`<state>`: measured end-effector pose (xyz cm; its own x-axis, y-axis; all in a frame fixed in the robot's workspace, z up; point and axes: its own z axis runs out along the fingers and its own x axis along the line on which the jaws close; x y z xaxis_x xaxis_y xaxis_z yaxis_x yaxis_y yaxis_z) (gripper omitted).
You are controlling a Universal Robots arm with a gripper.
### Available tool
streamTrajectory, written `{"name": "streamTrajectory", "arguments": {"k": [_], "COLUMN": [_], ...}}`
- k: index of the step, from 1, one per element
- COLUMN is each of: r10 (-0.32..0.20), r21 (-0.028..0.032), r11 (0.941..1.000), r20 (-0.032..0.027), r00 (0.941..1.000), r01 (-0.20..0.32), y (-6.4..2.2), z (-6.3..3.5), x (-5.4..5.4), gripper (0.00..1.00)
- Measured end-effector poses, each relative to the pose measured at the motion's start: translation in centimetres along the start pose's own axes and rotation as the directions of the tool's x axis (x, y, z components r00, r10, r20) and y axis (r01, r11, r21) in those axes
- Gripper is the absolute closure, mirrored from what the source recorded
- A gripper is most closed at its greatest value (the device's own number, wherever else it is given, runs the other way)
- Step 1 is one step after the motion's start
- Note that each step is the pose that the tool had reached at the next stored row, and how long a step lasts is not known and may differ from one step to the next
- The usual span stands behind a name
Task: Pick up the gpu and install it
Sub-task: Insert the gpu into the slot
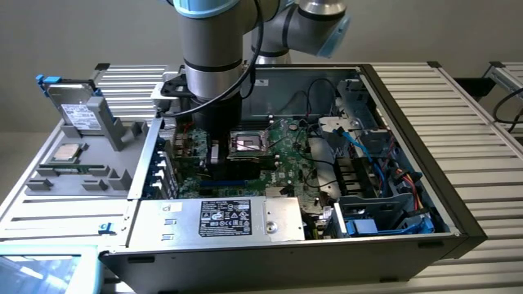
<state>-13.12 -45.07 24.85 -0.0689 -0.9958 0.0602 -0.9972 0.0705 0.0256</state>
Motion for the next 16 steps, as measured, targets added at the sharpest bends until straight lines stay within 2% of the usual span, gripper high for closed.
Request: {"name": "streamTrajectory", "arguments": {"k": [16], "r10": [0.0], "r21": [0.0011], "r11": [1.0], "r20": [0.002], "r00": [1.0], "r01": [0.0], "y": [0.28], "z": [0.36], "x": [-0.42], "gripper": [0.71]}}
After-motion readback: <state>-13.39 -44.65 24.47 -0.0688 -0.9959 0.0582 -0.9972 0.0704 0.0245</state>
